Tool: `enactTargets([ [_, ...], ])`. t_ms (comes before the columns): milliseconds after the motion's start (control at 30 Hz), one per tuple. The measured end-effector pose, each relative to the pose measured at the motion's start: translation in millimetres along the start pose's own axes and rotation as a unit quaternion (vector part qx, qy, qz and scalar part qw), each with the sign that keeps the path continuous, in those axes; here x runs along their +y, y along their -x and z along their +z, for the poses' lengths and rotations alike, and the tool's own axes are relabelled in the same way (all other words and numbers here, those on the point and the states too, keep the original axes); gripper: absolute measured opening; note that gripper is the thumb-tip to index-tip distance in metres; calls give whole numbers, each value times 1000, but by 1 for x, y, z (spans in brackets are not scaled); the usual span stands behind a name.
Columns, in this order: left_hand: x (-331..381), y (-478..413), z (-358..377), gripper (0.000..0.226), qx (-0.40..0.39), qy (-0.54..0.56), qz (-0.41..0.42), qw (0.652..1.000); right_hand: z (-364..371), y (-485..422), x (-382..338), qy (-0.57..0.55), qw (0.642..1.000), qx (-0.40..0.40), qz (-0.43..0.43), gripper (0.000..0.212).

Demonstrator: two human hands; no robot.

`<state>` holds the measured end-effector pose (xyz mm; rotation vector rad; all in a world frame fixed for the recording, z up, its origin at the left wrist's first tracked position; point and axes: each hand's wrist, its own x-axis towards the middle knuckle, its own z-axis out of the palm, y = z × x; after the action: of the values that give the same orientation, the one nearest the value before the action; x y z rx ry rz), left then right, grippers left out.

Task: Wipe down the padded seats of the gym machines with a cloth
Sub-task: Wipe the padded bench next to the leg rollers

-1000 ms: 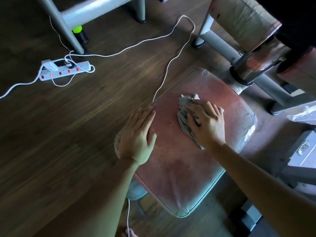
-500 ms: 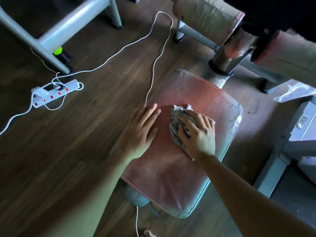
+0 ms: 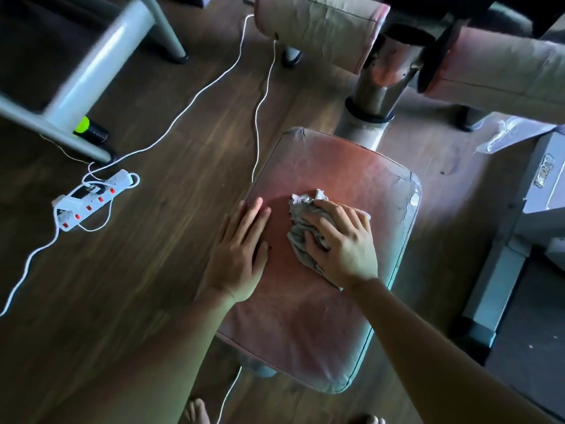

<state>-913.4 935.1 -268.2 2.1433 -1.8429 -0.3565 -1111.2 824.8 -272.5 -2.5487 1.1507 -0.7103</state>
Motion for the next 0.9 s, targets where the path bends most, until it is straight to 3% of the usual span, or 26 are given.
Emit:
enactTargets([
  [233, -3, -1, 1, 58, -3, 8, 13, 1000, -1, 3, -9, 34, 999, -5, 23, 32],
  [367, -8, 0, 4, 60, 5, 42, 31, 999, 5, 17, -32, 85, 985, 45, 146, 41],
  [500, -9, 0, 5, 62, 5, 62, 47, 997, 15, 23, -51, 114, 956, 112, 247, 34],
  [700, -8, 4, 13, 64, 18, 32, 43, 998, 21, 24, -47, 146, 945, 130, 261, 34],
  [900, -16, 1, 21, 65, 0, 11, 62, 998, 27, 27, -52, 131, 935, 200, 262, 35],
])
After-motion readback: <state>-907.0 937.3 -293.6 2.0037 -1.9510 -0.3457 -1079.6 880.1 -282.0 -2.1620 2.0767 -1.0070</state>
